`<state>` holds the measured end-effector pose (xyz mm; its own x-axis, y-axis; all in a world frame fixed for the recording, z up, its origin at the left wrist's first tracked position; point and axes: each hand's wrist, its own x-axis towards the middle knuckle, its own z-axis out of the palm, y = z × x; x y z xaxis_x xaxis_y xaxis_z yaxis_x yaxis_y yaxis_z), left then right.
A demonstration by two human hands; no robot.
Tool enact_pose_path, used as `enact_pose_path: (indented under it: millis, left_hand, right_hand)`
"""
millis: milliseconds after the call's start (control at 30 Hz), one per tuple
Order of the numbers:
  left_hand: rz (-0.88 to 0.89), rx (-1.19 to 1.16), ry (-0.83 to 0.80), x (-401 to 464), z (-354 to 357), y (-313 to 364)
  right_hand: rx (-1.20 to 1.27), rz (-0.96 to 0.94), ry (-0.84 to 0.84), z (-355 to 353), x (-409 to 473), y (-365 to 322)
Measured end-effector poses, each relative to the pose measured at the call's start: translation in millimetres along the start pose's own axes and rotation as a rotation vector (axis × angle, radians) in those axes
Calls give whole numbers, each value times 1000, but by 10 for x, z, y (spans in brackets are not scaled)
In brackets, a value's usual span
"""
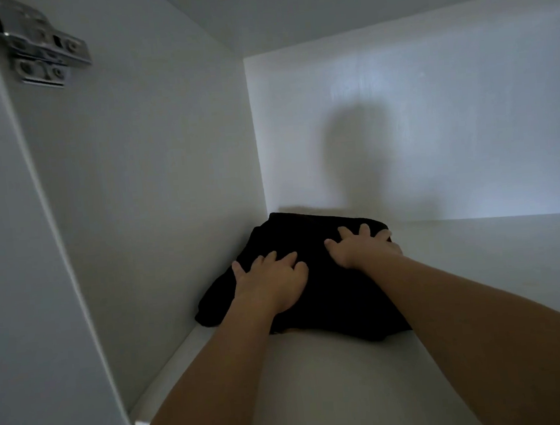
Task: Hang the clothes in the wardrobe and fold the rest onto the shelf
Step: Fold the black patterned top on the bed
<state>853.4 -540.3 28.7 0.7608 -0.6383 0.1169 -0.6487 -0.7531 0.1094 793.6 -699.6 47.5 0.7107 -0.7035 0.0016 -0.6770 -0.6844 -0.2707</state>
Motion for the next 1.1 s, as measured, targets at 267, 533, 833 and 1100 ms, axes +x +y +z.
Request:
enact_pose_path:
  millis: [267,533,833,1100]
  left_hand:
    - [-167,-137,-30,481,31,42]
    - [-142,99,47,1233,-61,-142]
    - [-126,-77,-115,1820,163,-184]
    - [-134,-126,-92,2013,249,-202]
  right_hand:
    - [7,-6,-27,101,594,-70]
    - [3,-35,-35,133,907,-35]
    - [13,-9,-13,176,1096,-45]
    - [31,-27,2,183,1173,-28]
